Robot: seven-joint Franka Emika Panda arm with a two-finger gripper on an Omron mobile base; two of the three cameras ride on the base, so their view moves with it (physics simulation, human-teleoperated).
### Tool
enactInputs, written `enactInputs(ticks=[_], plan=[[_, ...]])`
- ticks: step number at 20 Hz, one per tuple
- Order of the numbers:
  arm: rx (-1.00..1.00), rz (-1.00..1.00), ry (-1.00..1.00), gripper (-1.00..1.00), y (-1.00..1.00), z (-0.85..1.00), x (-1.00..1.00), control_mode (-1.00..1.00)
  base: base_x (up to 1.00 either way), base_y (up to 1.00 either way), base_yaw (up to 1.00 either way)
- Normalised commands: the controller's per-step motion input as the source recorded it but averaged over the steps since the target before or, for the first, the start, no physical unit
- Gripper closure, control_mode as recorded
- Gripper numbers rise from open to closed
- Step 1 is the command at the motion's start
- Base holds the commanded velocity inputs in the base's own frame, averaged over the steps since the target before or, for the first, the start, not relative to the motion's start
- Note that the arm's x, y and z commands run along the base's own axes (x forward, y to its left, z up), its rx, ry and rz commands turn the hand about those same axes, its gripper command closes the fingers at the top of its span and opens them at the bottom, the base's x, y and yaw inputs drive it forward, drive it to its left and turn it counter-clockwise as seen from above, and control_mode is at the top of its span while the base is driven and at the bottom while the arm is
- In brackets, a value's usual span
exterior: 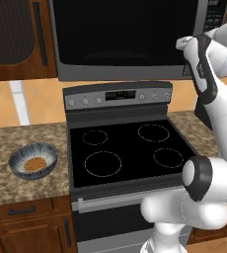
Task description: Open the microwave, place the bowl with waffle inside the microwave, then close the microwave door and turn it on.
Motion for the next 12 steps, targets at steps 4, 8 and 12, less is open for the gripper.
enactInputs(ticks=[4,8,12], plan=[[0.00,0.00,0.00,1.00,0.27,0.44,-1.00,-1.00,0.00,0.00,0.00],[0.00,0.00,0.04,1.00,0.37,0.43,-1.00,-1.00,0.00,0.00,0.00],[0.00,0.00,0.07,1.00,0.38,0.42,-1.00,-1.00,0.00,0.00,0.00]])
